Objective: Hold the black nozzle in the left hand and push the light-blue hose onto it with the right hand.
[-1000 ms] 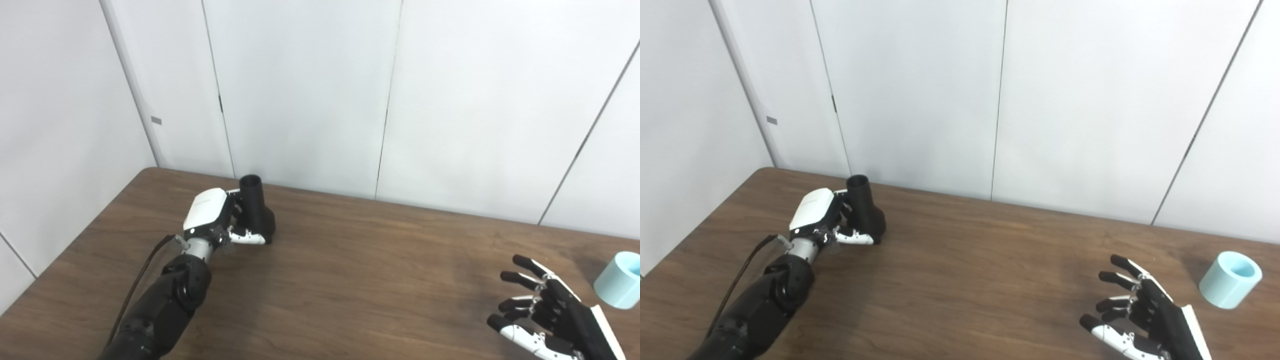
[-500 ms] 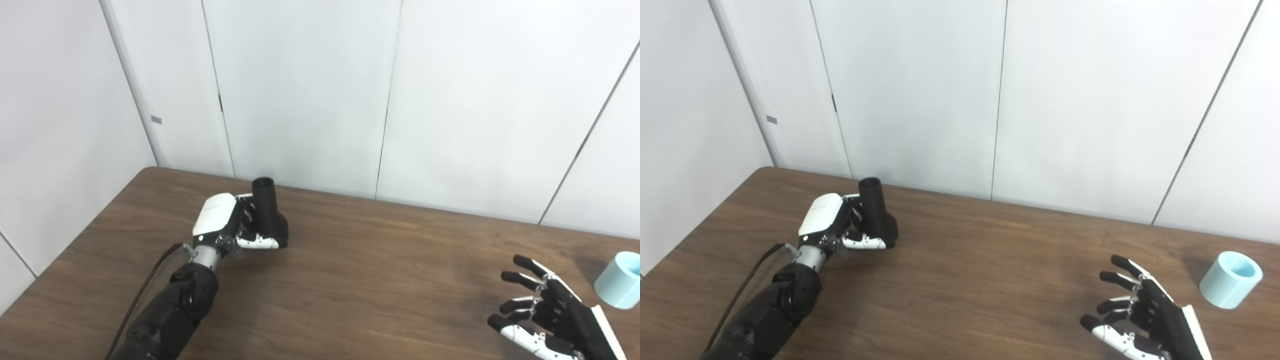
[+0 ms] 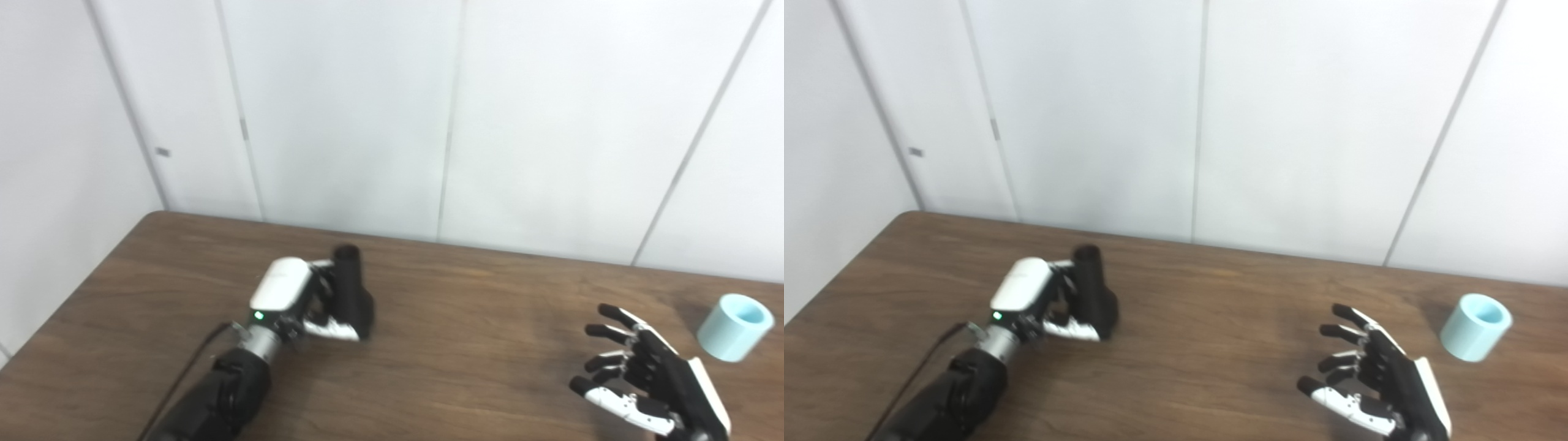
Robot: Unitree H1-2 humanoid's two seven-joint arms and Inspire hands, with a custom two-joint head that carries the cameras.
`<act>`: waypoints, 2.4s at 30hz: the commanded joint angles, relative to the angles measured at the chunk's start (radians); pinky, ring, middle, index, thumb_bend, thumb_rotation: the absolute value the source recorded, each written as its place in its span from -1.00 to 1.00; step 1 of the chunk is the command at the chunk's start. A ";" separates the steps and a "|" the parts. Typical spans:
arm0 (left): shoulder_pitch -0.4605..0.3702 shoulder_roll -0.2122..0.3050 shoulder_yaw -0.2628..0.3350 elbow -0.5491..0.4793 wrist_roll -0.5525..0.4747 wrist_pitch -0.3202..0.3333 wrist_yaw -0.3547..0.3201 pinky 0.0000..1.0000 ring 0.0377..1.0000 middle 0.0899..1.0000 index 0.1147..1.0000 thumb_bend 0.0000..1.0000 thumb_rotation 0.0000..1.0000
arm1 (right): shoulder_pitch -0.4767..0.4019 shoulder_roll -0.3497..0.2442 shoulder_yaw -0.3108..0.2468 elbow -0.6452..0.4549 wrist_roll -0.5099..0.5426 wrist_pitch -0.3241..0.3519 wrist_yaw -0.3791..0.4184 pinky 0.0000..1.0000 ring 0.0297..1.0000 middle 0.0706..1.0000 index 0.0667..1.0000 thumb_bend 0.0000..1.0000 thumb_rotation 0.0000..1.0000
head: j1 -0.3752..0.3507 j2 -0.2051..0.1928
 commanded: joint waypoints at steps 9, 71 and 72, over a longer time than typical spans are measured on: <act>0.064 -0.142 -0.150 -0.047 0.145 -0.092 -0.040 -0.28 -0.21 -0.23 -0.11 0.01 -1.00 | -0.046 0.001 -0.041 0.043 -0.003 -0.116 -0.047 -0.06 0.08 0.41 0.52 0.35 -0.99 | -0.082 0.045; 0.036 -0.073 -0.307 0.176 0.173 -0.174 0.067 -0.30 -0.23 -0.20 -0.09 0.01 -1.00 | -0.346 -0.368 -0.186 0.403 -0.116 0.078 -0.036 0.57 0.79 0.87 0.88 0.74 -0.66 | -0.542 -0.050; 0.037 -0.072 -0.309 0.174 0.172 -0.174 0.068 -0.29 -0.23 -0.20 -0.09 0.01 -1.00 | -0.347 -0.371 -0.177 0.417 -0.121 0.070 -0.036 0.54 0.78 0.86 0.87 0.73 -0.66 | -0.539 -0.048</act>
